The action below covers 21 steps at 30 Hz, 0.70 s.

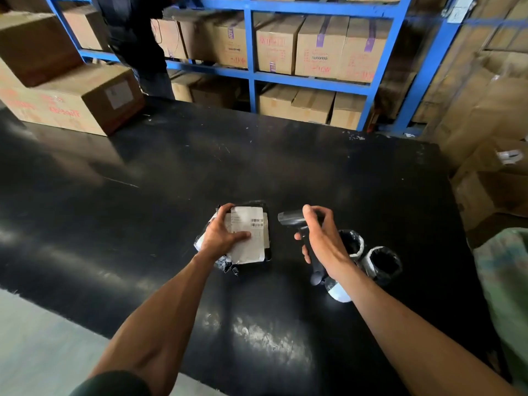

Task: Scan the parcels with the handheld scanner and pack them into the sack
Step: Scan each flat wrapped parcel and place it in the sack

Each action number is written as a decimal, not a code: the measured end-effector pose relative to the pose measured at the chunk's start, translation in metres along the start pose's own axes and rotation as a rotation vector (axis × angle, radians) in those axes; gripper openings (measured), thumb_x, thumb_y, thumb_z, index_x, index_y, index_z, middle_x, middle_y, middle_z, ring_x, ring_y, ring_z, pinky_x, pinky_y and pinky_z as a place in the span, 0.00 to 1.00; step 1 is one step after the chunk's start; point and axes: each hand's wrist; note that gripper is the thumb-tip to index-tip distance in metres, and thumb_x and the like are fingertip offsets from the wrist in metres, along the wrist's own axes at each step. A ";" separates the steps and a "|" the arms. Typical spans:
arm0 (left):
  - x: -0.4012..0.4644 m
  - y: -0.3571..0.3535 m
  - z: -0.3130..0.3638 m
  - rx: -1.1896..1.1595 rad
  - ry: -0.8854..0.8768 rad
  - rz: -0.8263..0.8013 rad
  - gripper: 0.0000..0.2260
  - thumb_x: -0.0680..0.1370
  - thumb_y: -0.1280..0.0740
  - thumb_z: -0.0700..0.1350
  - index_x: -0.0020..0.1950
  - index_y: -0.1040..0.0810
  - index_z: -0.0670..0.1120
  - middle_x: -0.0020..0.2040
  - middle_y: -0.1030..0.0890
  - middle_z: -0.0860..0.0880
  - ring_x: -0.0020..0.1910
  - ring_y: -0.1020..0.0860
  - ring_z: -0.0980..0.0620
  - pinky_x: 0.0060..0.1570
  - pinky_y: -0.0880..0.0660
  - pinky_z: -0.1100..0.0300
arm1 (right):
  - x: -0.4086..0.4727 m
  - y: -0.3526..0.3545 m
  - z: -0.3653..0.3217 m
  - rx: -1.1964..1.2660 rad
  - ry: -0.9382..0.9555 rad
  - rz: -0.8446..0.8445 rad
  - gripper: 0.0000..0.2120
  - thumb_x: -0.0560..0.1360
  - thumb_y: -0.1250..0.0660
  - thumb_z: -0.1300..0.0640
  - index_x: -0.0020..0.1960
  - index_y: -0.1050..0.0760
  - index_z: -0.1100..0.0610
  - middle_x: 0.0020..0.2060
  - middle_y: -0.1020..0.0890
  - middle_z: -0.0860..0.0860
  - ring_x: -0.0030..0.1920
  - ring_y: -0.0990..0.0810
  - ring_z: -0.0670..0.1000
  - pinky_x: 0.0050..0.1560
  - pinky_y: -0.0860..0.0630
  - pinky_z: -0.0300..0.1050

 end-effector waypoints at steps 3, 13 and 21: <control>-0.008 -0.006 0.005 -0.023 -0.019 0.041 0.35 0.64 0.16 0.46 0.66 0.29 0.57 0.54 0.21 0.55 0.50 0.21 0.54 0.45 0.24 0.65 | -0.008 -0.003 0.002 -0.111 0.071 0.025 0.15 0.79 0.42 0.32 0.56 0.33 0.41 0.37 0.16 0.54 0.24 0.24 0.55 0.26 0.26 0.48; -0.014 -0.014 0.019 -0.047 -0.042 0.007 0.35 0.63 0.16 0.49 0.61 0.31 0.65 0.55 0.20 0.57 0.52 0.19 0.52 0.52 0.19 0.51 | -0.027 -0.001 -0.001 -0.160 0.163 0.056 0.15 0.81 0.40 0.36 0.61 0.35 0.44 0.37 0.17 0.55 0.24 0.24 0.54 0.24 0.26 0.47; -0.018 -0.014 0.020 -0.076 -0.053 0.045 0.35 0.64 0.16 0.46 0.65 0.30 0.58 0.54 0.21 0.54 0.51 0.20 0.52 0.49 0.21 0.58 | -0.034 0.015 0.025 -0.211 -0.010 -0.093 0.23 0.77 0.32 0.58 0.68 0.36 0.46 0.48 0.18 0.57 0.35 0.14 0.55 0.37 0.15 0.53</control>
Point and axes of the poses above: each hand's wrist, its own x-axis towards the middle knuckle, its own y-axis out of the back of the hand, z = x × y
